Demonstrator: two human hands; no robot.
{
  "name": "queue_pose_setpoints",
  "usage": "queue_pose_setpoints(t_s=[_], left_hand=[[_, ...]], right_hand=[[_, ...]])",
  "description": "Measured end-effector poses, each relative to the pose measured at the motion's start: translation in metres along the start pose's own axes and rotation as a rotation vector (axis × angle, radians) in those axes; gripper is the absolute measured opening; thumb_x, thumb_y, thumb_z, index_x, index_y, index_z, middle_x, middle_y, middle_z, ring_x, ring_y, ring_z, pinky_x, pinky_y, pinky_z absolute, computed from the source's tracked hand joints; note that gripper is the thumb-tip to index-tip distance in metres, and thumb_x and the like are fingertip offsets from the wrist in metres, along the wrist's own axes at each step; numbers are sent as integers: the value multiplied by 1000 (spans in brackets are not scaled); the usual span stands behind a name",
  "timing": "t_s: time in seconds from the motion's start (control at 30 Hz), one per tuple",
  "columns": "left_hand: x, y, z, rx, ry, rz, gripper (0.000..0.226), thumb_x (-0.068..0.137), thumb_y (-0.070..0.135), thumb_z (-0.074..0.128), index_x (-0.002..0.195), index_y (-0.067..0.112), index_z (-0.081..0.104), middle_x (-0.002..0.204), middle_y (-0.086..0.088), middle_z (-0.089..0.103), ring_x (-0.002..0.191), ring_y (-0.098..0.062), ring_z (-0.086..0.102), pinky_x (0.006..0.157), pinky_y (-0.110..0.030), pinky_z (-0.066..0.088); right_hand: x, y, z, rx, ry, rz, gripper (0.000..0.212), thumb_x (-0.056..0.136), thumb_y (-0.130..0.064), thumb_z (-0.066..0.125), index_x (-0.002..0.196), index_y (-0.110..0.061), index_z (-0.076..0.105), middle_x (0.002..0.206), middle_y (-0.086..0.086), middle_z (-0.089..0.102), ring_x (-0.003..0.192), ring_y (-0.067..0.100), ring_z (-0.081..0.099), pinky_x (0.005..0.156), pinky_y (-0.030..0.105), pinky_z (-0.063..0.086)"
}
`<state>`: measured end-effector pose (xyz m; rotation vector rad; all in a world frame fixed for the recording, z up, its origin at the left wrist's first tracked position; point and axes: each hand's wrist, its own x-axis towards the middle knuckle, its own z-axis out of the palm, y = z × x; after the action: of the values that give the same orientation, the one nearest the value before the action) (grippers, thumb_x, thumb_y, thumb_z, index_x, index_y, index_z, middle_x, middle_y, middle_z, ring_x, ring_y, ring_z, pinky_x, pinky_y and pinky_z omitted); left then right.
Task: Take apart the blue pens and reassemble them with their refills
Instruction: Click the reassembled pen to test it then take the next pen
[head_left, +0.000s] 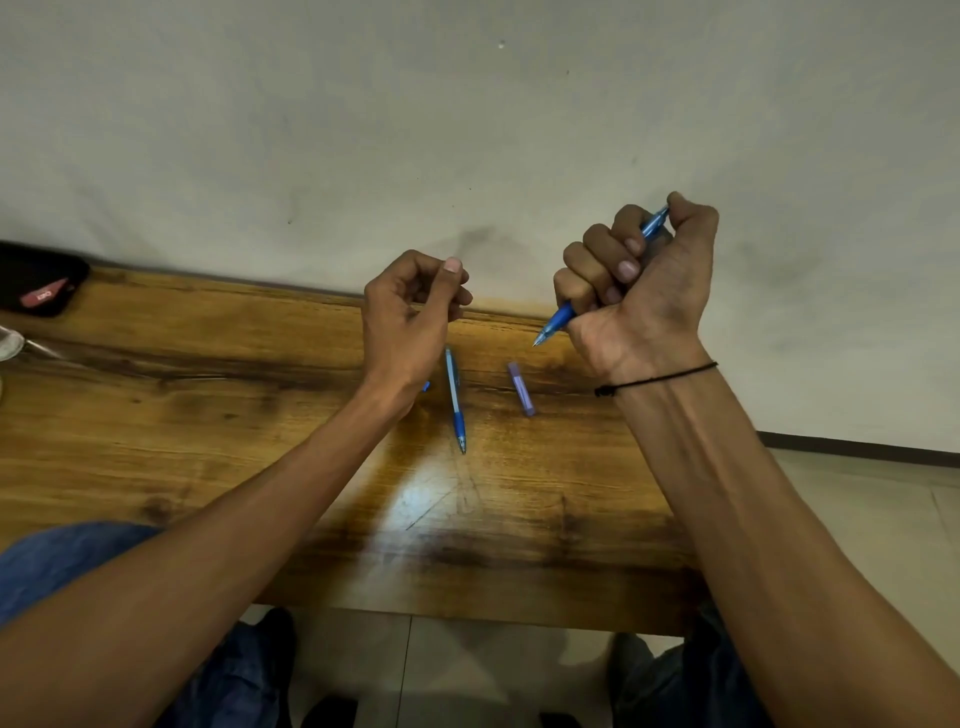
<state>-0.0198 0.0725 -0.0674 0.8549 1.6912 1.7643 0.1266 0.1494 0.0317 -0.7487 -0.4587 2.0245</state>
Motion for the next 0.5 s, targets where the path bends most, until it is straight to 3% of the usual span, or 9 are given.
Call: queue_pose_setpoints(t_s=[0.5], left_hand=[[-1,-2,0,21,-3,6,19,106,20,62,101,3,71,88,-14,73,87,-24,74,82,-35,64]], right_hand=[[0,2,1,3,16,14,50,102,-42,33,58,-18,29,43,-6,21,39,9,13,41,21,12]])
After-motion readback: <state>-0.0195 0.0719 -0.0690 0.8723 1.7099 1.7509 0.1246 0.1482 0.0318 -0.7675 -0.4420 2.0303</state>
